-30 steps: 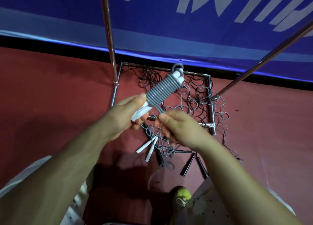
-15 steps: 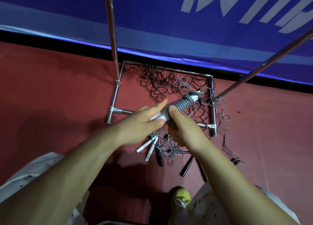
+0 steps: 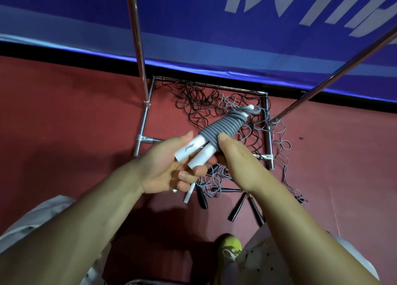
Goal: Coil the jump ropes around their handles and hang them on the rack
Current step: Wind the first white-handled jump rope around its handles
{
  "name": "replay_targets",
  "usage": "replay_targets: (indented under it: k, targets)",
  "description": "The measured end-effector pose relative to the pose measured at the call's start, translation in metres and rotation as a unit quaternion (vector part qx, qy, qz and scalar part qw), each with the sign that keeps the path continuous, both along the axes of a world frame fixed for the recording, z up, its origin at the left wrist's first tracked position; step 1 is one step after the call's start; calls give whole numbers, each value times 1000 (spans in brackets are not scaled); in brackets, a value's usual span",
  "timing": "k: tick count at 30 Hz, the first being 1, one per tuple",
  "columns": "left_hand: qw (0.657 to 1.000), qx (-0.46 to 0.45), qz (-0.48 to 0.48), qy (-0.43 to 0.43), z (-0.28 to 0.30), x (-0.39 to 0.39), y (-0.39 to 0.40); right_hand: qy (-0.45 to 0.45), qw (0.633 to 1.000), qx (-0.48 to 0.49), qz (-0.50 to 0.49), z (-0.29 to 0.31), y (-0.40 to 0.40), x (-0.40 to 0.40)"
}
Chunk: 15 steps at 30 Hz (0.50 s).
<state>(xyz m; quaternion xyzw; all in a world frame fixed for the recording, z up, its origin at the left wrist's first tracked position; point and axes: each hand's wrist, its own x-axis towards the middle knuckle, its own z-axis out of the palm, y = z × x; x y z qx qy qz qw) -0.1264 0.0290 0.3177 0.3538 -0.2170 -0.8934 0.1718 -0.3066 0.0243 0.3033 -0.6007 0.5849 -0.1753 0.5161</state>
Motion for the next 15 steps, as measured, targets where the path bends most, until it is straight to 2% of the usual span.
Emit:
replay_targets:
  k: [5,8,12,15]
  targets:
    - [989,-95,45,-108,0,-2,0,59,996,49,48,8,1,-8]
    - [985,-103,75,-116,-1,-2,0,64,997,41,21,11,-1,-3]
    - [990,-46,128,-41,2,0,-5,-61,992,57,-90,5,-6,7]
    - [986,-11,169,3,5,1,-8,-180,973,95,-110,7,-4,10]
